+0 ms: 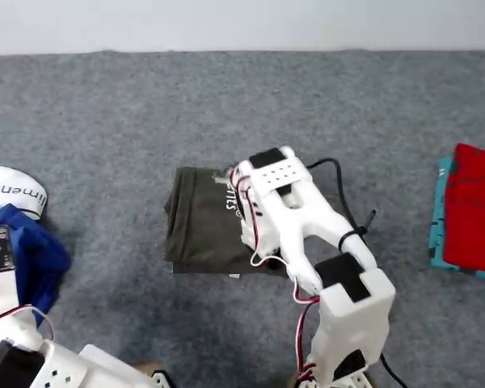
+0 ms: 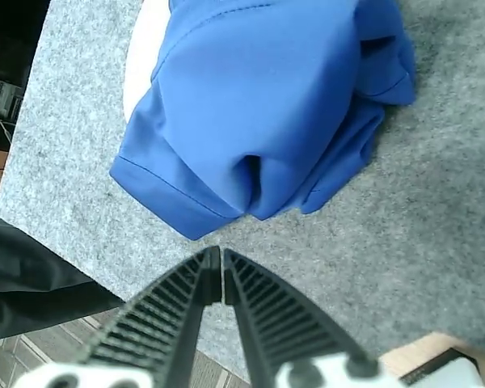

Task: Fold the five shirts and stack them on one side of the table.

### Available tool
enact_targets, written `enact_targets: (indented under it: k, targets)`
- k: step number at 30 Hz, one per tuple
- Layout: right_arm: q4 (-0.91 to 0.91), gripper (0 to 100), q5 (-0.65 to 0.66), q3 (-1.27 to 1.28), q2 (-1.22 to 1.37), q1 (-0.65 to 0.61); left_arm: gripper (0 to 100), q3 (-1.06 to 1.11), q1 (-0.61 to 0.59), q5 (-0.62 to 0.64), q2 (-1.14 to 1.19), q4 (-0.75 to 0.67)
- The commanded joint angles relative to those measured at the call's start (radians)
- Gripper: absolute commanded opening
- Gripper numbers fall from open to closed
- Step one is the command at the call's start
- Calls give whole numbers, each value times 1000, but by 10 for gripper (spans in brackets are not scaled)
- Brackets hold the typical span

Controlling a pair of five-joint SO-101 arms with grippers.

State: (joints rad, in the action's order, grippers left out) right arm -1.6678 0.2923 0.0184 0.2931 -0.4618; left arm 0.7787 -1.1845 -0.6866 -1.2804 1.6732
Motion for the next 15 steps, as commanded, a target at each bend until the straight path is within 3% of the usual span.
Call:
enact_targets:
  k: [1,7,15]
  targets:
    - [-87,9,-3,-190,-114,13,16,-4,-3,8,-5,-26]
    - [-24,9,-2,-216,-70,13,16,-4,2,8,-5,-28]
    - [85,9,-5,-149,245,15,16,-2,2,8,-5,-28]
